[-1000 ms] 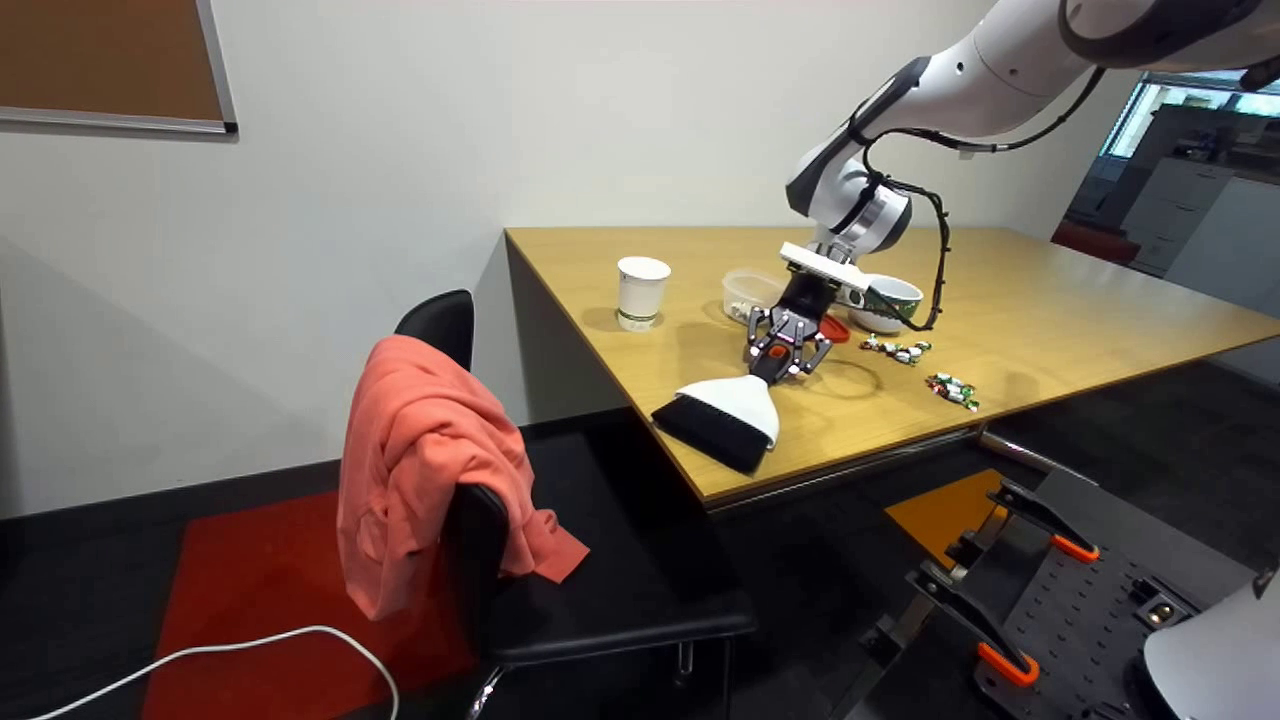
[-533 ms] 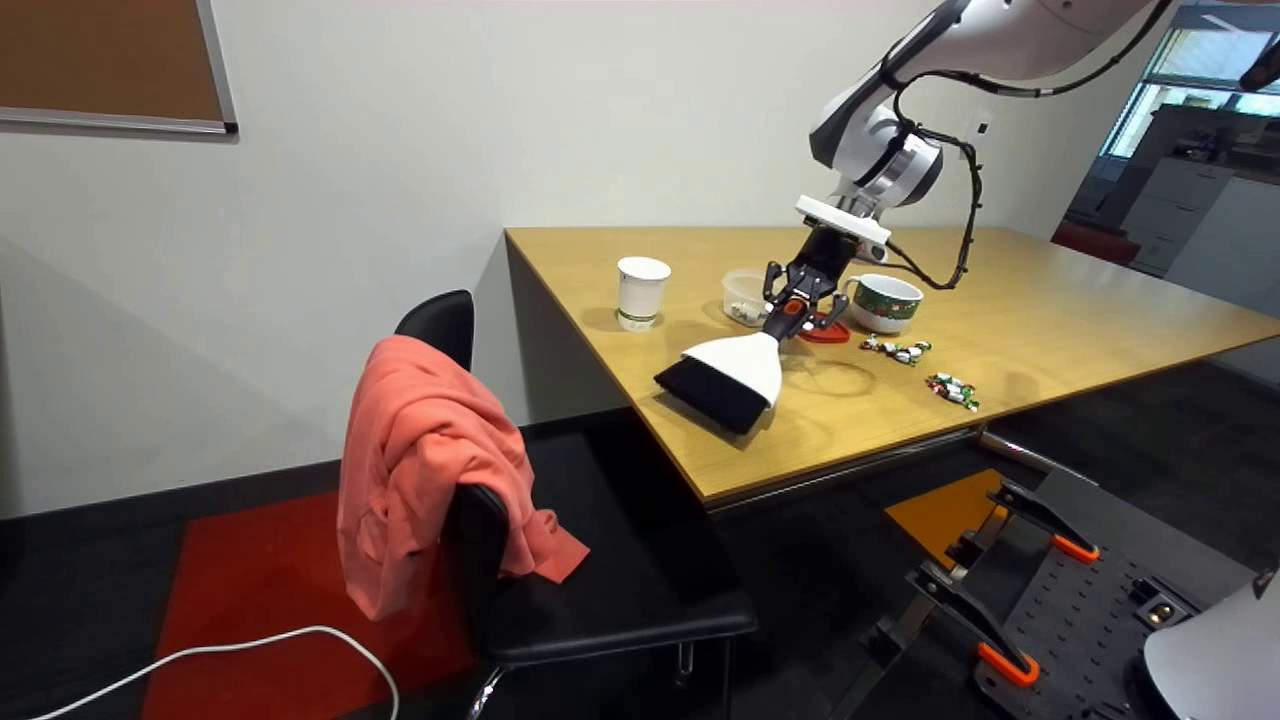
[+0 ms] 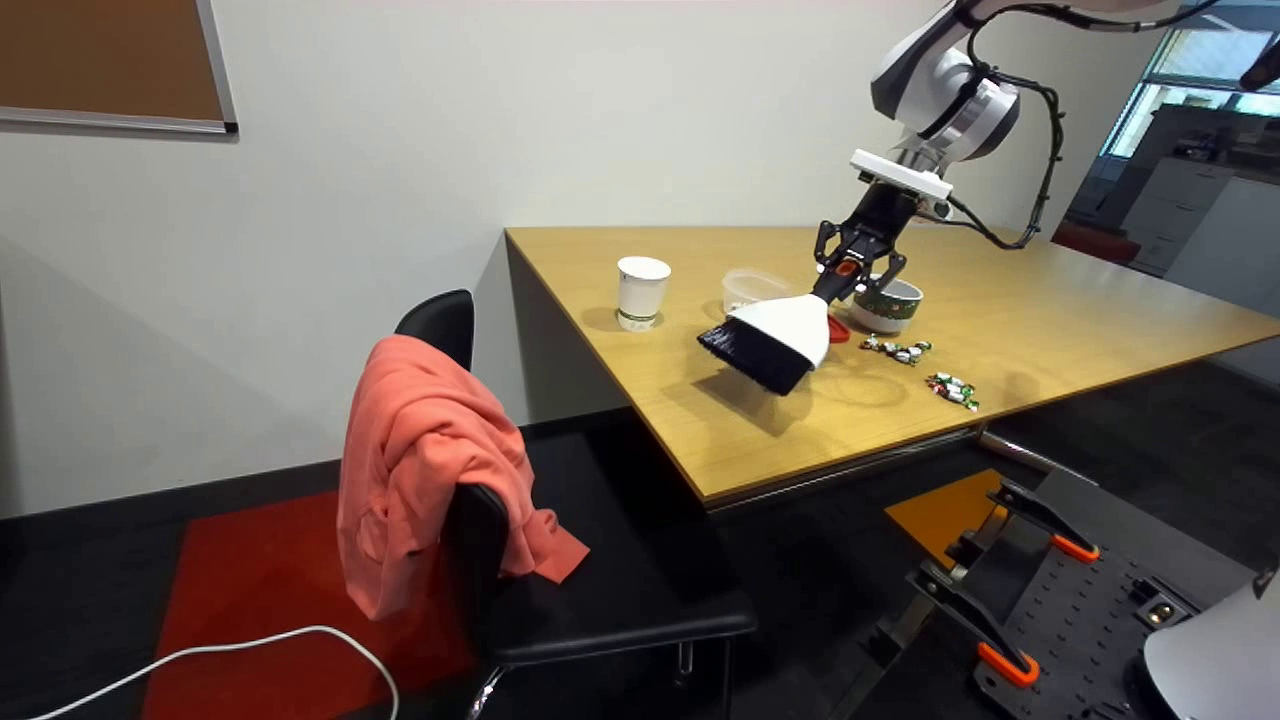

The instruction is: Use the hand broom to sweep the sweets to the right

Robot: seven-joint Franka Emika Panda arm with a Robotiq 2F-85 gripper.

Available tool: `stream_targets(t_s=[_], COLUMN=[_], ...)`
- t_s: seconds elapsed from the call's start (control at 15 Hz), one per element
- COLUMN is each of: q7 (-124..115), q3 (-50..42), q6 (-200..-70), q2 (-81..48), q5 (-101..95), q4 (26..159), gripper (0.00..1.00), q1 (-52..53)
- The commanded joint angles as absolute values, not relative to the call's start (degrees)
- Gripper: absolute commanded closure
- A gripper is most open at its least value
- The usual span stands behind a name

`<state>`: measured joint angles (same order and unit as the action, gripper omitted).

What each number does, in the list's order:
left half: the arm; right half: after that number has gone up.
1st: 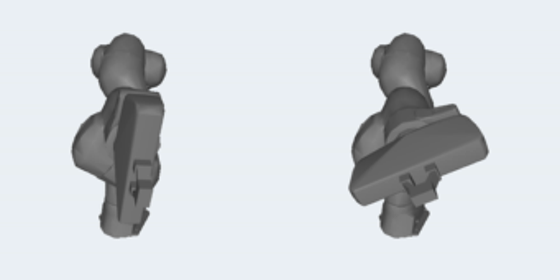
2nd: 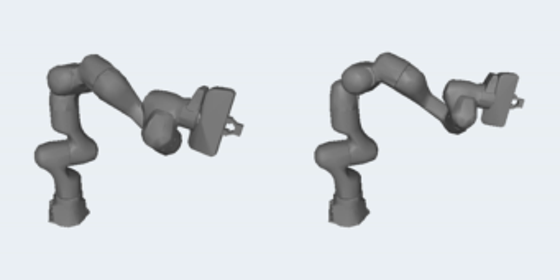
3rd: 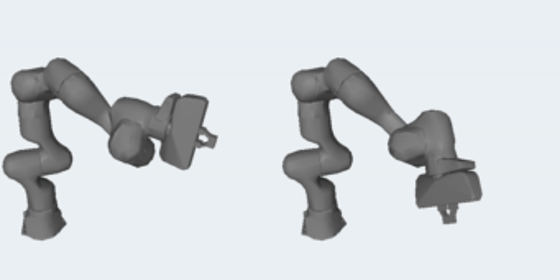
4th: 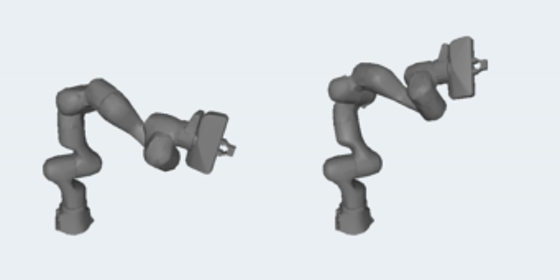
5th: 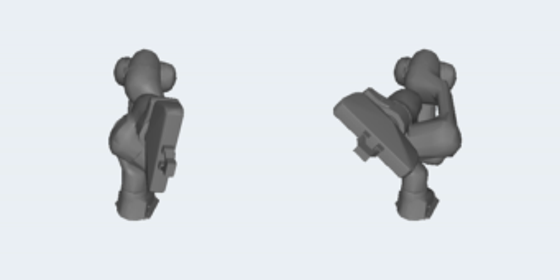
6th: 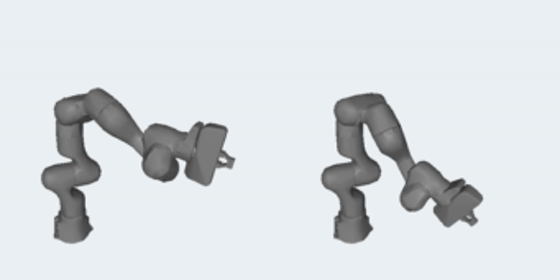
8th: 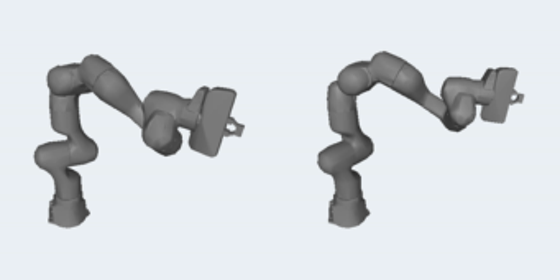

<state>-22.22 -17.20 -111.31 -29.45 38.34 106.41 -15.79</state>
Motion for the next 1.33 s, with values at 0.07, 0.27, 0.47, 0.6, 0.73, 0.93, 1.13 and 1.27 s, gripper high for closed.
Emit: stream_targets(t_s=[0.07,0.27,0.47,0.6,0.73,0.93,1.13,1.27], q7=[-22.6,-20.7,-20.8,-21.1,-21.4,-21.9,-22.7,-22.3], q3=[-18.7,-19.6,-20.6,-21.7,-22.7,-24.0,-24.6,-24.2], q6=[-116.2,-118.5,-117.4,-117.0,-116.9,-118.8,-121.9,-122.7], q2=[-23.4,-23.8,-25.0,-26.0,-26.6,-27.8,-29.6,-30.3], q5=[38.8,40.3,41.1,40.4,39.5,38.9,38.8,38.8], q4=[113.3,114.1,112.9,111.6,110.5,108.8,106.9,106.0], gripper=[0.86,0.86,0.86,0.86,0.86,0.86,0.86,0.86], q1=[-18.4,-21.4,-25.0,-27.1,-28.7,-30.3,-31.3,-32.1])
